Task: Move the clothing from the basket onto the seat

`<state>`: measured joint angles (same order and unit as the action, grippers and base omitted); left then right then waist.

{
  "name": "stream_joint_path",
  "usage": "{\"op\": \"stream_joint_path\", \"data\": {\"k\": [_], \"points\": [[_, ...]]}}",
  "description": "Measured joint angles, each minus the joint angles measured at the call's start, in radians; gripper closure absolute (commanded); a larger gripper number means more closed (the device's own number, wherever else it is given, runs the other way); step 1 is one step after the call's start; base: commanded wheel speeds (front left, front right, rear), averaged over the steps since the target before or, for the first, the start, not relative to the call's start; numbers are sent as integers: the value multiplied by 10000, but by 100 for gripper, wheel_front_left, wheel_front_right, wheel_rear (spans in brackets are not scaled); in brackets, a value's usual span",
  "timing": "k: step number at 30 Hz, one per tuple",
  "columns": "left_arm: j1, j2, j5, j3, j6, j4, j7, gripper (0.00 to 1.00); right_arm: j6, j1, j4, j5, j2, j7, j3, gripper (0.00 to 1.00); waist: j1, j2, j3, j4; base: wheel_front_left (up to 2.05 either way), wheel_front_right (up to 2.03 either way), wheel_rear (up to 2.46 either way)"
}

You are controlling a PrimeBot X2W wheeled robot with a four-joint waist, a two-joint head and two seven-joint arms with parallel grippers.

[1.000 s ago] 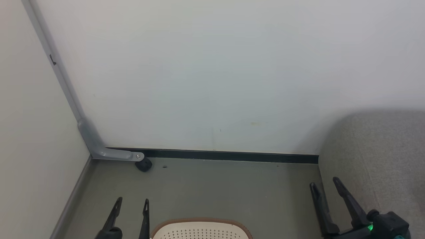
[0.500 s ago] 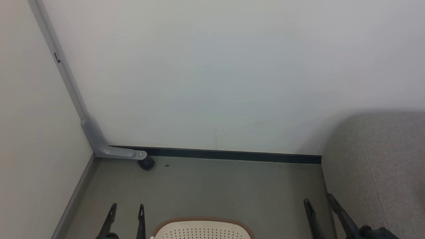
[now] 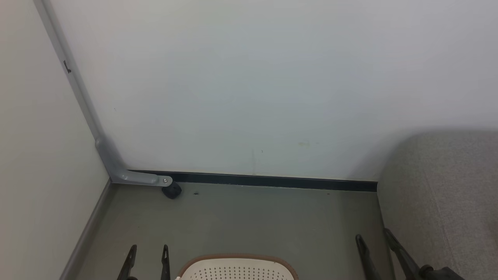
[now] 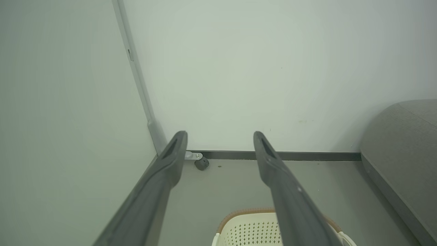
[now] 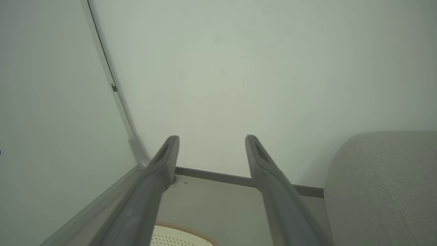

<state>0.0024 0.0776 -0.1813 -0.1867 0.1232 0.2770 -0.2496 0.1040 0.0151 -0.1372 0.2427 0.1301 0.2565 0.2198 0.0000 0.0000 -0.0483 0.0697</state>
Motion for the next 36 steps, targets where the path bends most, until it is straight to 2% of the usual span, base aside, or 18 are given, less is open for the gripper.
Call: {"op": "stream_joint_path", "data": {"k": [23,28,36], "points": [[-1,-79,73,77,-107,-27,0,0,2,0,-90,-134,-115,0,-102,0,0,0,-10,-120,0,0,0],[11,-81,-40,50,-608,-69,0,0,-29,0,-132,-211,-144,0,-180,0,0,1,-16,-148,0,0,0],[69,-86,-207,77,-1001,-107,0,0,-173,2,-249,-322,-169,0,-395,0,0,0,-22,-195,0,0,0]]}}
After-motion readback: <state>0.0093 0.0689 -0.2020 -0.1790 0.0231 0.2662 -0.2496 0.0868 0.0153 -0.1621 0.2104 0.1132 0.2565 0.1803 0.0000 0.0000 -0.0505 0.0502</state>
